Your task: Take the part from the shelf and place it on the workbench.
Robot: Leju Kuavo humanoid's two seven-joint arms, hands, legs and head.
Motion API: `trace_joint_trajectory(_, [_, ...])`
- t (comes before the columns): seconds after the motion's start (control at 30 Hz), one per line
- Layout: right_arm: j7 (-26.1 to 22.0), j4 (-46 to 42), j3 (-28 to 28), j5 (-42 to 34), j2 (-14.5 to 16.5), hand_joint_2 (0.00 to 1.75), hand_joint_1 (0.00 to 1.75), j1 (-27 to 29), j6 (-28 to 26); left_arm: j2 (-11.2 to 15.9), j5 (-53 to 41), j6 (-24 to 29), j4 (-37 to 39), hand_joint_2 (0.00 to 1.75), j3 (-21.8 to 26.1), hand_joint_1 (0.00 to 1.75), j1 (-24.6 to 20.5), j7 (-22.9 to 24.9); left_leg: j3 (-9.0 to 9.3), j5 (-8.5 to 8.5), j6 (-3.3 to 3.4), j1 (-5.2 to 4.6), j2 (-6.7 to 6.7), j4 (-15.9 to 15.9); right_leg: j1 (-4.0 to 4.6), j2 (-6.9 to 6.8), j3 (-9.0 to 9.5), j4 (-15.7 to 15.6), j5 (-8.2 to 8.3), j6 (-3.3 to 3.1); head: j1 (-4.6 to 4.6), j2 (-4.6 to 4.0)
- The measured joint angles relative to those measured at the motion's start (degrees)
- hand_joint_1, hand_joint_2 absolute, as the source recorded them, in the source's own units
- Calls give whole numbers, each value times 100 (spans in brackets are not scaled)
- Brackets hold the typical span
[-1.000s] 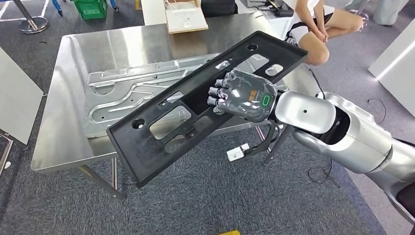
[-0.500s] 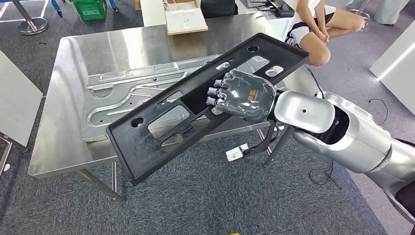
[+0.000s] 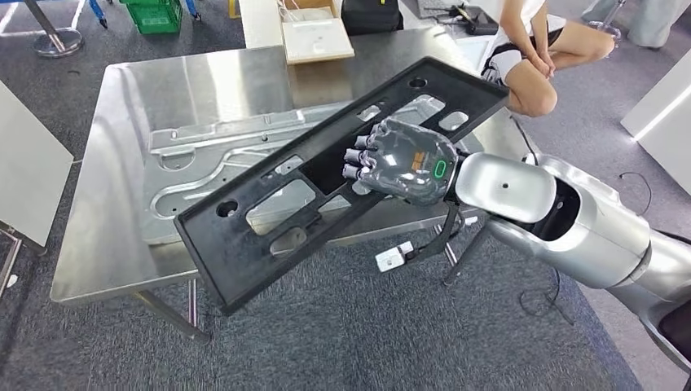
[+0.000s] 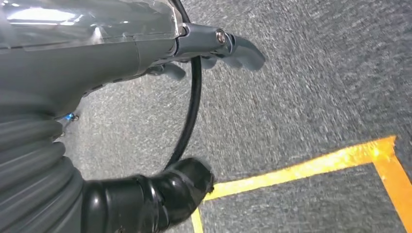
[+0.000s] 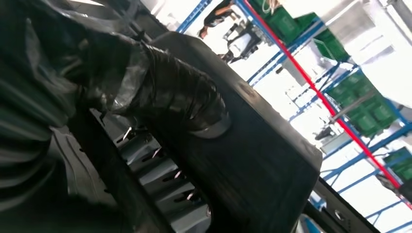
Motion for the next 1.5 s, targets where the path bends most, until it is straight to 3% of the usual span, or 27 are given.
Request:
trace_joint_trajectory(0.07, [-1,1,-1,-4,-1,175,175,-4,-1,-4,-2,-1,0,175,1,0,-6,3,1,-37,-58,-4,15,4,-30,4,60,-106,-44,-33,-3,0])
trace_joint_trajectory(0.13, [0,1,-2,-12,1,175,175,-10,-1,-6,-5,-1,0,175,1,0,-12,8,-103,-195,-115,-4,26,268,-72,-1,140,-183,-49,-72,-3,0])
trace_joint_trajectory(0.23, [0,2,7,-16,2,175,175,-22,1,3,-7,0,0,175,1,0,-11,23,-693,-608,-163,20,28,1341,-78,-14,204,-198,-92,-121,-4,0])
trace_joint_trajectory(0.27, [-2,2,14,-18,4,175,175,-20,2,4,-7,0,0,175,1,0,-4,29,-860,-625,-173,29,29,1576,-79,-13,218,-188,-114,-123,-4,0])
trace_joint_trajectory(0.3, [-3,3,20,-20,6,175,175,-18,2,5,-6,0,0,175,1,0,2,33,-932,-521,-181,38,29,1603,-82,-8,238,-175,-141,-118,-4,0])
trace_joint_trajectory(0.37, [-3,3,26,-24,13,175,175,-18,2,9,-5,0,0,175,1,0,8,39,-761,-43,-184,59,34,1038,-91,-1,305,-136,-218,-87,-4,0])
trace_joint_trajectory(0.43, [-3,3,29,-26,18,175,175,-27,3,14,-4,-1,0,175,2,0,3,41,-480,257,-164,55,31,381,-75,2,339,-84,-297,-31,-5,0])
trace_joint_trajectory(0.47, [-2,3,31,-28,20,175,175,-33,3,14,-4,-2,0,175,3,0,-2,42,-408,286,-144,49,27,210,-62,2,335,-65,-318,-3,-4,0])
trace_joint_trajectory(0.6, [-3,3,36,-38,21,175,175,-41,6,14,-4,-4,0,175,3,0,-6,42,-353,238,-21,46,14,110,-70,-1,302,-5,-392,83,-2,0])
trace_joint_trajectory(0.67, [-3,4,36,-39,21,175,175,-48,7,14,-4,-4,0,175,3,0,-5,42,-308,233,40,62,17,70,-84,-1,111,418,-628,128,-1,0])
trace_joint_trajectory(0.73, [-3,8,49,-40,21,175,175,-47,11,14,-4,-4,0,175,4,0,-7,42,-289,213,77,52,17,66,-86,-1,-291,1171,-926,151,-2,0])
trace_joint_trajectory(0.77, [-4,10,58,-40,21,175,175,-40,14,14,-4,-7,0,175,4,0,-8,42,-279,202,89,43,17,67,-86,-1,-472,1456,-982,153,-2,0])
trace_joint_trajectory(0.8, [-4,14,67,-40,21,175,175,-34,17,14,-4,-10,0,175,5,0,-8,42,-263,188,97,33,14,67,-85,-1,-569,1555,-927,144,-2,0])
trace_joint_trajectory(0.83, [-5,17,72,-41,21,175,175,-31,19,14,-4,-14,0,175,5,0,-7,42,-237,171,102,22,10,67,-81,-1,-552,1426,-755,121,-2,0])
trace_joint_trajectory(0.9, [-6,25,73,-42,21,175,175,-38,18,9,-4,-20,0,175,5,0,-5,42,-171,130,98,5,-1,62,-51,1,-254,692,-278,24,-3,0])
trace_joint_trajectory(0.97, [-6,29,73,-42,21,175,175,-56,17,-8,-4,-25,0,175,5,0,-13,42,-150,108,67,-7,-10,60,2,-1,1,121,-50,-79,-2,0])
trace_joint_trajectory(1.03, [-7,32,72,-42,21,175,175,-74,17,-17,-4,-27,0,175,7,0,-22,42,-165,112,12,-7,-6,46,37,-3,55,-25,-71,-129,3,0])
trace_joint_trajectory(1.13, [-8,35,71,-42,23,175,175,-80,15,-17,-4,-29,0,175,7,0,-25,42,-211,-13,-75,-16,13,181,-30,-19,164,-206,-56,-156,4,0])
trace_joint_trajectory(1.17, [-7,36,71,-42,25,175,175,-82,15,-17,-4,-29,0,175,7,0,-28,42,-297,-136,-98,-13,18,388,-52,-29,205,-252,-50,-164,4,0])
trace_joint_trajectory(1.23, [-7,38,72,-42,30,175,175,-80,16,-8,-4,-28,0,175,7,0,-31,42,-653,-470,-145,12,22,1110,-48,-39,232,-262,-66,-182,5,0])
trace_joint_trajectory(1.3, [-9,42,74,-44,39,175,175,-66,16,1,-4,-28,0,175,7,0,-21,42,-951,-594,-191,38,24,1623,-50,-34,238,-240,-92,-179,5,0])
trace_joint_trajectory(1.33, [-10,42,75,-48,44,175,175,-62,16,1,-3,-27,0,175,8,0,-17,42,-948,-481,-206,51,26,1570,-55,-27,244,-219,-110,-167,4,0])
trace_joint_trajectory(1.37, [-10,43,75,-52,47,175,175,-60,16,3,-3,-27,0,175,8,0,-15,42,-841,-276,-217,64,27,1311,-63,-20,253,-191,-137,-148,4,0])
trace_joint_trajectory(1.43, [-10,43,75,-59,52,175,175,-62,16,8,-2,-24,0,175,9,0,-18,42,-479,86,-215,72,31,549,-67,-14,264,-110,-213,-90,3,0])
trace_joint_trajectory(1.5, [-10,45,75,-61,56,175,175,-65,15,10,-2,-18,0,175,11,0,-27,42,-294,166,-167,58,25,163,-51,-12,243,-48,-258,-31,8,0])
